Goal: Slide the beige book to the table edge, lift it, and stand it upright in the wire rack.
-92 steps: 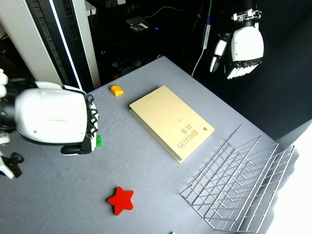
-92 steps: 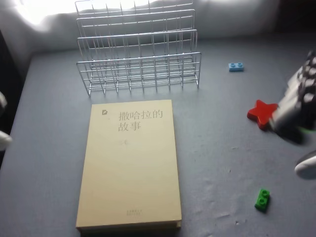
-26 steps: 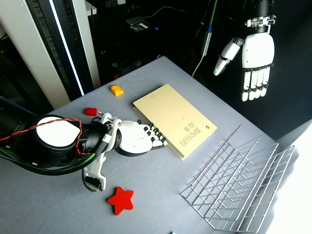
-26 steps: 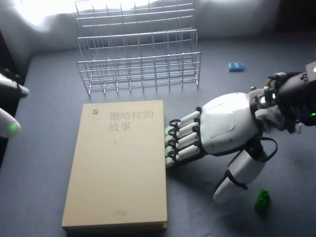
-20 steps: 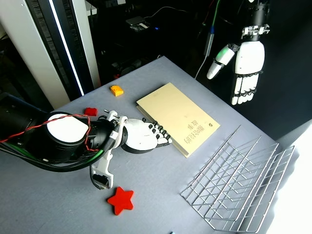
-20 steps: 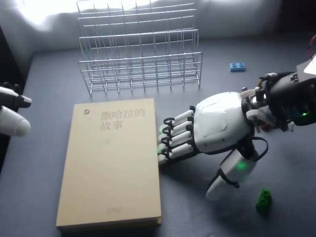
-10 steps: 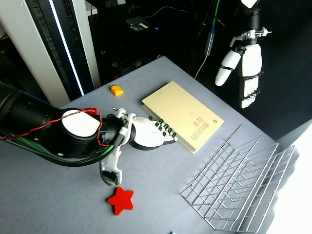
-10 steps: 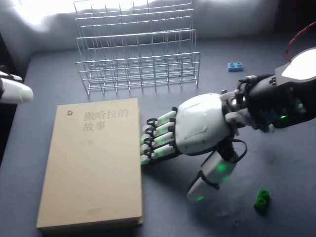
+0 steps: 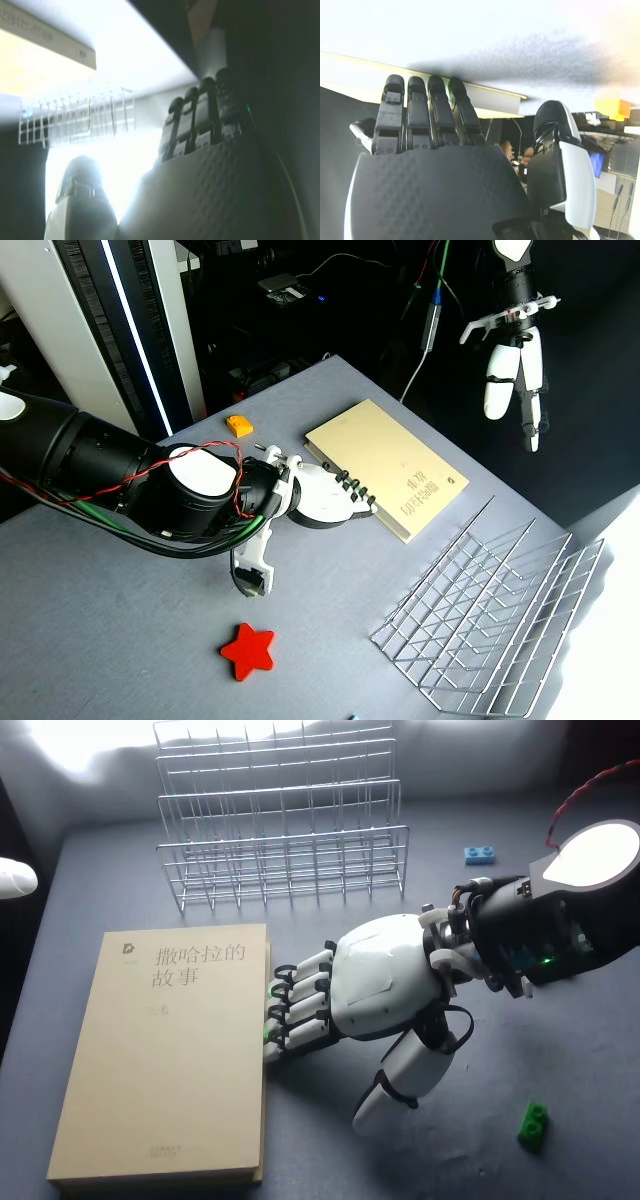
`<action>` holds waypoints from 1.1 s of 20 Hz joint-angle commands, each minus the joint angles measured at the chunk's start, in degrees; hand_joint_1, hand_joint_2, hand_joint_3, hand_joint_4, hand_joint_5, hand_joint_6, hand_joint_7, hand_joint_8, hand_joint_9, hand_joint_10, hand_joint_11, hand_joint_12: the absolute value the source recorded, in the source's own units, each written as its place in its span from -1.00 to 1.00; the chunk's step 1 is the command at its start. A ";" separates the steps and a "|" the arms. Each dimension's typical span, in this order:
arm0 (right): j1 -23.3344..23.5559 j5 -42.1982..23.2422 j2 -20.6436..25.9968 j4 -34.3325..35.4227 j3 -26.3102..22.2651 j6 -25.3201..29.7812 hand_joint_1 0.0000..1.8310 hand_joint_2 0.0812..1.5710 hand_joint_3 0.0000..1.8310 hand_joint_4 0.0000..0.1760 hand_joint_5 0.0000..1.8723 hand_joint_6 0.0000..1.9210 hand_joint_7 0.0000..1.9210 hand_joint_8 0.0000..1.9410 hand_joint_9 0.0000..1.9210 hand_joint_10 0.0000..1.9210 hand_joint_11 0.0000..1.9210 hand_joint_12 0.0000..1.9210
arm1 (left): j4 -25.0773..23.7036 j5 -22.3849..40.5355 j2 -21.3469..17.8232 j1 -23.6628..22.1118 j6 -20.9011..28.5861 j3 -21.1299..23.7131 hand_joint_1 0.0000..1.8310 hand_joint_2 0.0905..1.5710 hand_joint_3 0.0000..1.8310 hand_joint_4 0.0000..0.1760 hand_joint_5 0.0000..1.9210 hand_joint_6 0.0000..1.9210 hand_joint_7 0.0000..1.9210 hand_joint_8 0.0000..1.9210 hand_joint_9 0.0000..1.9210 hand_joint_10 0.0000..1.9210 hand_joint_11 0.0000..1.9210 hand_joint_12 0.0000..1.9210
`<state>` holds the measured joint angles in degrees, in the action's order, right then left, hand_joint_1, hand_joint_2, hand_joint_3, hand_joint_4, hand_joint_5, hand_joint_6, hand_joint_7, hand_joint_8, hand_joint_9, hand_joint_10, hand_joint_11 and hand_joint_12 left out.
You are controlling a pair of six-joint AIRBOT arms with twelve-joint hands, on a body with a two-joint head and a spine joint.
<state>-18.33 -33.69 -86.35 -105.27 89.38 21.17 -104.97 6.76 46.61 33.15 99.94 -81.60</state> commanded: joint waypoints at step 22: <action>2.17 1.89 -5.26 2.93 2.53 -0.42 -1.00 0.37 -1.00 -1.00 -0.99 -1.00 -1.00 -1.00 -1.00 -1.00 -1.00 -1.00 | -26.46 1.66 -10.66 3.47 34.35 10.09 -1.00 0.37 -1.00 -1.00 -1.00 -1.00 -1.00 -1.00 -1.00 -1.00 -1.00 -1.00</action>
<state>-17.02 -31.66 -91.81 -105.21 92.09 20.75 -131.37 12.60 36.71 37.17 134.04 -71.13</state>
